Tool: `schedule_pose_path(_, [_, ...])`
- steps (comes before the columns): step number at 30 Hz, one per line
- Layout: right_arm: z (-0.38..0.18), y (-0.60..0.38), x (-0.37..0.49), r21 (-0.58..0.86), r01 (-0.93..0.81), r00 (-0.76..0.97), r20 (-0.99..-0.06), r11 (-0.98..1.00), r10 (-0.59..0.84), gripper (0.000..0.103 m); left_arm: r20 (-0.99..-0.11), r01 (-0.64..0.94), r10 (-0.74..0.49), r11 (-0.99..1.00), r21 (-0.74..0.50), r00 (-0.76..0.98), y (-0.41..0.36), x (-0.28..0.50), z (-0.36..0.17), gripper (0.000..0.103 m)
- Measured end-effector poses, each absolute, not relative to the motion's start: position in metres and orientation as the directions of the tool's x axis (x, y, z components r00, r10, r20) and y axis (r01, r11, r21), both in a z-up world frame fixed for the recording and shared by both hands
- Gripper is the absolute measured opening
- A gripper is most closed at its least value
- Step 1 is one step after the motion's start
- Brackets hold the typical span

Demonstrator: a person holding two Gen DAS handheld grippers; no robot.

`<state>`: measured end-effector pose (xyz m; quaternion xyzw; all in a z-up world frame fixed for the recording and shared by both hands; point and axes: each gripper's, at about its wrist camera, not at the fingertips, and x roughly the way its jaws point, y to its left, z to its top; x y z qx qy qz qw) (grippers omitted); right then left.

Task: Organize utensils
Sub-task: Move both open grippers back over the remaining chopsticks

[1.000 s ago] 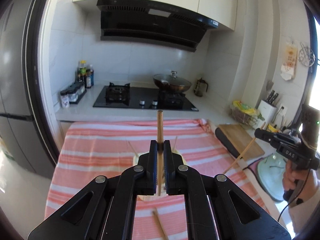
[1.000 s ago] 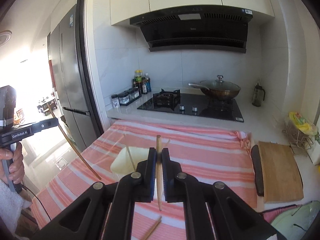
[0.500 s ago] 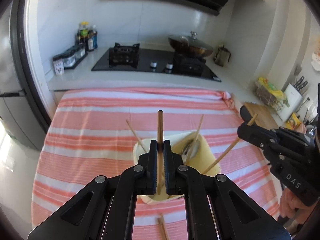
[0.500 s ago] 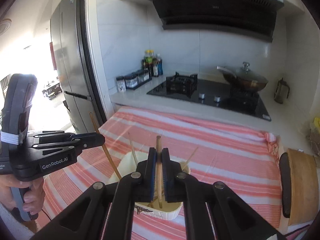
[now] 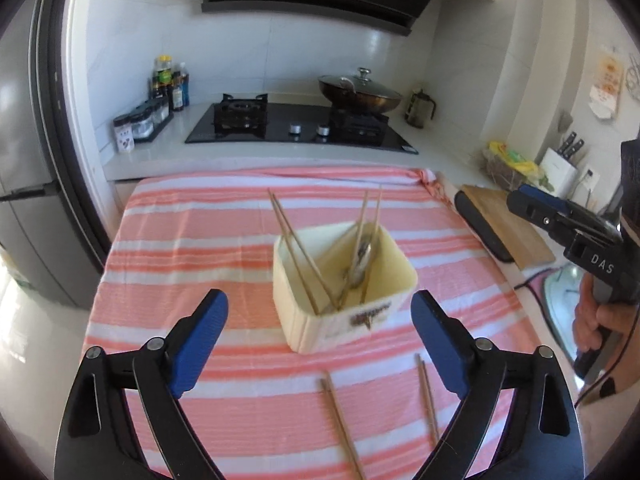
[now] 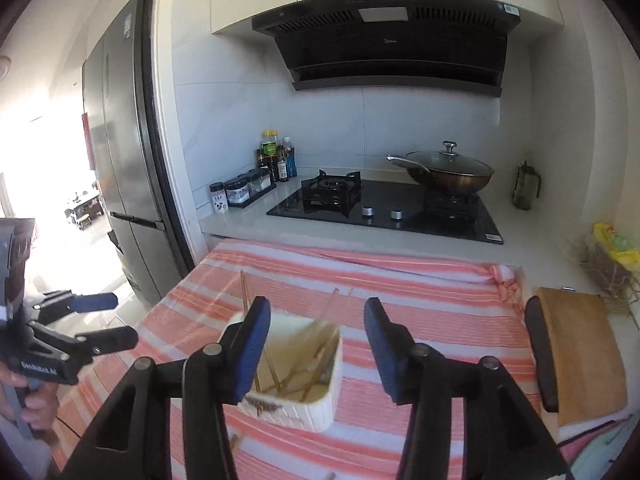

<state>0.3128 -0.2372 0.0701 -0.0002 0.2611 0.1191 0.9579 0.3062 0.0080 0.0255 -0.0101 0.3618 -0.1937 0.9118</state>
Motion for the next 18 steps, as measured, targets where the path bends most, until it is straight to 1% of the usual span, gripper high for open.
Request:
schedule_pose_path(3, [0.033,-0.244,0.258,0.040,-0.249,0.807,-0.544,0.968,0.230,0.056,-0.678,0.343,-0.362,0.924,-0.170,0.639,0.016,0.261,-0.016,0.096])
schedule_pose_path(5, [-0.006,-0.249,0.217,0.040,-0.249,0.780,-0.584,0.968,0.225,0.056,-0.705,0.299,-0.327,0.939,-0.169,0.629,0.019,0.232,-0.051,0.096])
schedule_pose_path(7, [-0.050,-0.253,0.182,0.024,-0.211,0.754,-0.632,0.977,0.179,0.056,-0.729,0.253,-0.305,0.950,-0.185,0.613,0.018,0.210,-0.081,0.096])
schedule_pose_path(9, [-0.092,-0.257,0.154,0.036,-0.167,0.709,-0.690,0.985,0.145,0.056,-0.742,0.215,-0.313,0.949,-0.230,0.593,0.015,0.193,-0.104,0.096])
schedule_pose_path(11, [-0.123,-0.263,0.132,0.045,-0.129,0.682,-0.721,0.991,0.122,0.056,-0.734,0.194,-0.315,0.949,-0.248,0.601,0.011,0.182,-0.115,0.096])
schedule_pose_path(13, [-0.145,-0.265,0.118,0.006,-0.094,0.671,-0.738,0.996,0.068,0.056,-0.734,0.189,-0.291,0.957,-0.222,0.613,0.001,0.177,-0.121,0.096])
schedule_pose_path(15, [-0.157,-0.270,0.110,0.000,-0.074,0.655,-0.754,0.997,0.048,0.056,-0.731,0.194,-0.276,0.961,-0.197,0.625,-0.009,0.172,-0.121,0.096])
schedule_pose_path(18, [-0.161,-0.277,0.101,0.028,-0.050,0.663,-0.747,0.998,0.055,0.056,-0.718,0.200,-0.291,0.957,-0.212,0.633,-0.015,0.162,-0.126,0.096])
